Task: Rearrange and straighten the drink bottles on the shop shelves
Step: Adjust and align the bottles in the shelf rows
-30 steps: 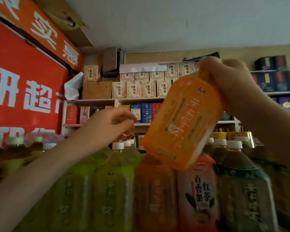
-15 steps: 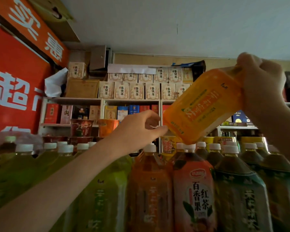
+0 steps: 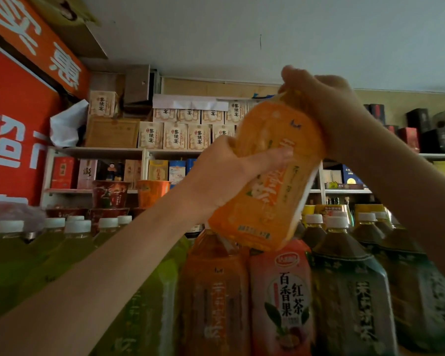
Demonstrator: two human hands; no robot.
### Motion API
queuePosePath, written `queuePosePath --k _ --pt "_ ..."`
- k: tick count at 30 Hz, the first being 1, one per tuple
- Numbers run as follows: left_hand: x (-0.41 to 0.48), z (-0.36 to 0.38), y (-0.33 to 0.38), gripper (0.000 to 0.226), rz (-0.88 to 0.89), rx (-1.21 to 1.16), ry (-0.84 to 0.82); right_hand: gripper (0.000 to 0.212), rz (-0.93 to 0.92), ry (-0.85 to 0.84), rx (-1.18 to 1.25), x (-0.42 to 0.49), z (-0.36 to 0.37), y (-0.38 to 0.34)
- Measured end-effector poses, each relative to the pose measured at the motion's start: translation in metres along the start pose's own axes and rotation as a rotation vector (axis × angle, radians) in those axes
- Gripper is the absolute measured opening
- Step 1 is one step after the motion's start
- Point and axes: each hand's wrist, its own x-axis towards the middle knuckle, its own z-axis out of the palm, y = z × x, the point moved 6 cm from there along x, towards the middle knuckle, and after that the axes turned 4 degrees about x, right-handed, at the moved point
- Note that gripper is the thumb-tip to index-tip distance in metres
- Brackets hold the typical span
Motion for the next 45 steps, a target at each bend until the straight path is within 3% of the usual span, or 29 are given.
queuePosePath --k 2,4,6,8,9,11,13,18,27,30,37,41,45 --pt "-0.006 -0.005 -0.007 0.042 -0.021 -0.053 0.088 0.035 0.031 -0.114 0.089 -0.003 0.006 0.007" --pt "-0.010 -0.013 -0.014 0.046 -0.065 -0.094 0.170 0.032 0.094 -0.198 -0.005 -0.005 0.010 0.028" --pt "-0.014 -0.022 -0.018 0.051 -0.109 -0.111 0.234 0.021 0.139 -0.312 -0.502 -0.011 0.014 0.057" --pt "-0.018 -0.028 -0.016 0.041 -0.108 -0.119 0.268 0.020 0.134 -0.436 -0.995 -0.024 0.021 0.086" --pt "-0.020 -0.030 -0.014 0.033 -0.099 -0.132 0.279 0.030 0.160 -0.495 -1.076 -0.034 0.025 0.097" --pt "-0.024 -0.034 -0.013 0.030 -0.093 -0.174 0.304 0.050 0.289 -0.621 -1.074 -0.054 0.031 0.117" --pt "-0.029 -0.036 -0.014 0.028 -0.088 -0.192 0.326 0.049 0.333 -0.647 -1.091 -0.062 0.032 0.130" --pt "-0.040 -0.038 -0.015 0.020 -0.038 -0.184 0.357 0.032 0.252 -0.336 -0.900 -0.063 0.018 0.130" --pt "-0.050 -0.057 -0.028 0.031 -0.010 -0.148 0.448 0.021 0.158 -0.061 -0.624 -0.049 0.002 0.092" --pt "-0.051 -0.060 -0.035 0.048 -0.084 -0.169 0.476 0.018 0.080 0.011 -0.575 -0.040 -0.005 0.064" --pt "-0.051 -0.040 -0.032 0.022 -0.051 -0.209 0.403 0.012 0.109 0.018 -0.446 -0.043 -0.025 0.029" --pt "-0.048 -0.019 -0.045 0.078 -0.127 -0.193 0.382 0.012 0.162 -0.035 -0.450 -0.064 -0.035 0.012" --pt "-0.052 0.013 -0.058 0.090 -0.182 -0.131 0.350 0.015 0.210 -0.043 -0.461 -0.093 -0.055 0.001"
